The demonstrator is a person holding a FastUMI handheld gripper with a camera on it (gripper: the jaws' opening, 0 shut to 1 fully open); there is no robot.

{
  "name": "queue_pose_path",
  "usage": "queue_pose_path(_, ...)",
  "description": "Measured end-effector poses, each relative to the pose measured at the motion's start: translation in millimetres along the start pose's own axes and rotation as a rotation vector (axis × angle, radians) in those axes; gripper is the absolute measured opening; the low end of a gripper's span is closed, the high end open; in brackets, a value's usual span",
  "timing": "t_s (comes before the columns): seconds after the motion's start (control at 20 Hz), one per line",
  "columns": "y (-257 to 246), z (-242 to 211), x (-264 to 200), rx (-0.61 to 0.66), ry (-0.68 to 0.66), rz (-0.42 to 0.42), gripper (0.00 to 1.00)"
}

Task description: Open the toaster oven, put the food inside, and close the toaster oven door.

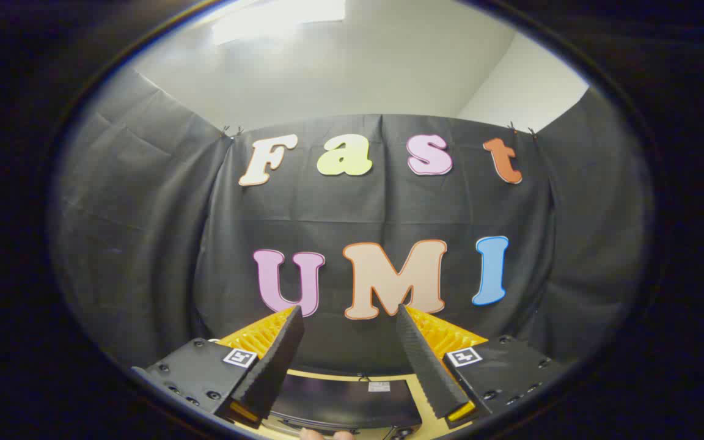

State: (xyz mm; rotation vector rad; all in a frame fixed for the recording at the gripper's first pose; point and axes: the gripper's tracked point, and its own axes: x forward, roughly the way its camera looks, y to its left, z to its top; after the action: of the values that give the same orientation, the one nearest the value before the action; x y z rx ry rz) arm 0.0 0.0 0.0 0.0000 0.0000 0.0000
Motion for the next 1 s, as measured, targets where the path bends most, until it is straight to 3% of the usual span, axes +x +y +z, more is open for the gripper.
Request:
queue_pose_path(0.25, 16, 12, 1, 0.042, -0.014, 0.055, 0.95)
queue_pose_path(0.6, 1, 8, 2, 0.063, 0.009, -0.010, 0.95)
queue_pose_path(0.8, 6, -32, 2, 0.057, 0.074, -0.044, 0.95)
queue_pose_path(1.0, 20, -103, 2, 0.052, 0.183, -0.067, 0.95)
